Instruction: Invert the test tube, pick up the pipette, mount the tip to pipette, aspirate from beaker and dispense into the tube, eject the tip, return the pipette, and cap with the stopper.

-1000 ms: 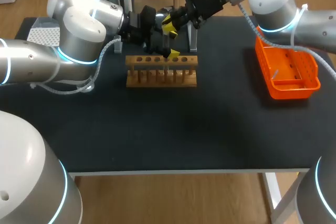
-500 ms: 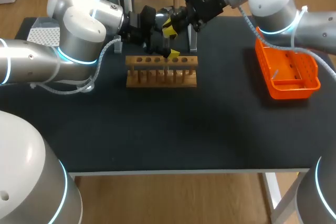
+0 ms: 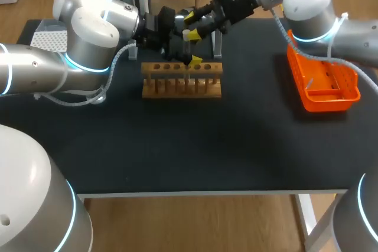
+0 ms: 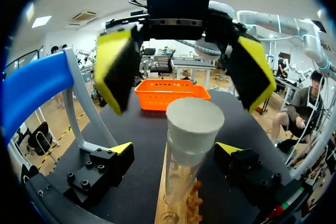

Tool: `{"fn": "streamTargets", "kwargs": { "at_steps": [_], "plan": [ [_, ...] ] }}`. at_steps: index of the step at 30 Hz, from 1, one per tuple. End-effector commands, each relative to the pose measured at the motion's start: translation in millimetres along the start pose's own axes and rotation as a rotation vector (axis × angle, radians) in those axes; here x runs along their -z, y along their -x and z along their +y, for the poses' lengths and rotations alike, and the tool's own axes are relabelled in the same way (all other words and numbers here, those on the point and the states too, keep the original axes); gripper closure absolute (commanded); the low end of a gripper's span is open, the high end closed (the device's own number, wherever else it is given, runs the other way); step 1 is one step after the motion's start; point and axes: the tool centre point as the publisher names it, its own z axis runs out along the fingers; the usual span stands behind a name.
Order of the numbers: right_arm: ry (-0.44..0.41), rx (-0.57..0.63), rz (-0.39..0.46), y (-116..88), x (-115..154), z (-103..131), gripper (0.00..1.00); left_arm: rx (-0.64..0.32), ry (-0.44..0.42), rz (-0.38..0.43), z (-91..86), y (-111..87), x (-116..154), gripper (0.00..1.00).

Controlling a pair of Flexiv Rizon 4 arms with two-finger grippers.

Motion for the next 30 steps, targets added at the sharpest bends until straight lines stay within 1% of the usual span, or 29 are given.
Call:
{"fn": "streamTargets", "kwargs": {
  "at_steps": [1, 4, 5, 6, 7, 8, 9, 10, 12, 19, 30],
  "plan": [
    [0.101, 0.029, -0.019, -12.1, 17.2, -1.8, 0.0, 0.0, 0.001, 0.004, 0.2, 1.6, -0.3, 0.0],
    [0.165, 0.056, -0.022, -15.3, 23.8, 1.0, 0.0, 0.0, 0.001, 0.004, 0.2, 1.6, -0.3, 0.0],
    [0.194, 0.065, -0.01, -16.5, 25.5, 2.1, 0.0, 0.0, 0.001, 0.004, 0.2, 1.6, -0.3, 0.0],
    [0.219, 0.068, -0.005, -17.9, 26.5, 3.1, 0.14, 0.0, 0.001, 0.004, 0.2, 1.6, -0.3, 0.0],
    [0.238, 0.077, -0.014, -18.4, 27.6, 4.3, 0.39, 0.0, 0.001, 0.004, 0.2, 1.6, -0.3, 0.0],
    [0.263, 0.081, -0.009, -19.2, 28.3, 5.4, 0.6, 0.0, 0.001, 0.004, 0.2, 1.6, -0.3, 0.0],
    [0.282, 0.082, -0.005, -20.1, 28.8, 6.7, 0.89, 0.0, 0.001, 0.004, 0.2, 1.6, -0.3, 0.0],
    [0.295, 0.087, -0.009, -20.7, 28.8, 7.5, 1.0, 0.0, 0.001, 0.004, 0.2, 1.6, -0.3, 0.0],
    [0.34, 0.078, 0.001, -21.8, 28.2, 9.8, 1.0, 0.0, 0.001, 0.004, 0.2, 1.6, -0.3, 0.0],
    [0.408, 0.019, 0.024, -18.5, 18.9, 13.5, 1.0, 0.0, 0.001, 0.004, 0.2, 1.6, -0.3, 0.0],
    [0.45, -0.019, 0.035, -15.9, 3.7, 15.4, 1.0, 0.0, 0.001, 0.004, 0.2, 1.6, -0.3, 0.0]
  ]
}}
